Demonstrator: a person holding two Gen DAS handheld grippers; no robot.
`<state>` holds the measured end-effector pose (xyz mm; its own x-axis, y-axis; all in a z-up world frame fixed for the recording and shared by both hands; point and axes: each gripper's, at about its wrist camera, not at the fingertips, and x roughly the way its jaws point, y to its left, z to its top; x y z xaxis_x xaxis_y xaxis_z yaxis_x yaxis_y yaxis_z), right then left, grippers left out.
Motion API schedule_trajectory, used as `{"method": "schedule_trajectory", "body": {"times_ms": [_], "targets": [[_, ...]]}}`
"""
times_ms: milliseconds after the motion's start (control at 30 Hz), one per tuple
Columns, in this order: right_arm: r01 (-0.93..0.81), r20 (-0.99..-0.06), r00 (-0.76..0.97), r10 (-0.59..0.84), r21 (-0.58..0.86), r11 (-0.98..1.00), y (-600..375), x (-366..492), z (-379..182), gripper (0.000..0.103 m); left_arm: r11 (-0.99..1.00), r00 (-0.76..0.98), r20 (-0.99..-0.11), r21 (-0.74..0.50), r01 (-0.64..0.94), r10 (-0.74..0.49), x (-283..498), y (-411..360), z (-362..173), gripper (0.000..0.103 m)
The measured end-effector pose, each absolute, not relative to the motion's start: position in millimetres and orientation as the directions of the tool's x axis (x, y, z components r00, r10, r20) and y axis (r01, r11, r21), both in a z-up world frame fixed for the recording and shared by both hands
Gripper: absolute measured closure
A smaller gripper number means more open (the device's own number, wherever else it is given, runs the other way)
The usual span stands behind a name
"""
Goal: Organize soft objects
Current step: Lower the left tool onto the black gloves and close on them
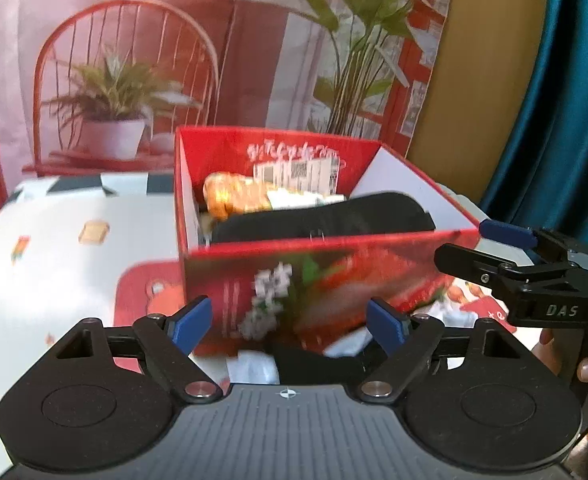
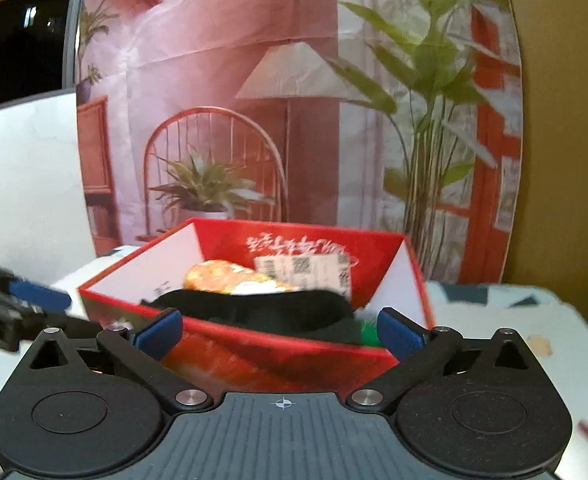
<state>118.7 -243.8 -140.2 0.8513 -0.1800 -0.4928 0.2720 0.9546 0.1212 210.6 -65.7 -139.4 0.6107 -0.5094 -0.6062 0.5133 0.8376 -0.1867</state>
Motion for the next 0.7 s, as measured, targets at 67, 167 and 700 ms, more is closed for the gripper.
{"method": "schedule_trajectory", "body": {"times_ms": [67, 167, 700], "targets": [[0.262, -0.511, 0.847, -0.144, 0.166, 0.951, -242.0, 113.4, -143.5, 0.000, 0.841, 0.605, -0.610, -0.209, 0.500, -0.512, 207.4, -62.4, -145.3, 0.019], [0.225, -0.533, 0.841, -0.089, 0.195, 0.955, -235.7, 106.5, -149.2, 0.000, 0.844, 0.598, -0.618, -0.229, 0.485, -0.511, 205.7, -59.4, -151.5, 0.021], [0.276, -0.650, 0.757, -0.062, 0.234, 0.932, -234.0, 90.0, -205.8, 0.000, 0.820, 0.497, -0.677, -0.301, 0.488, -0.544, 203.2, -68.3, -184.8, 0.057]]}}
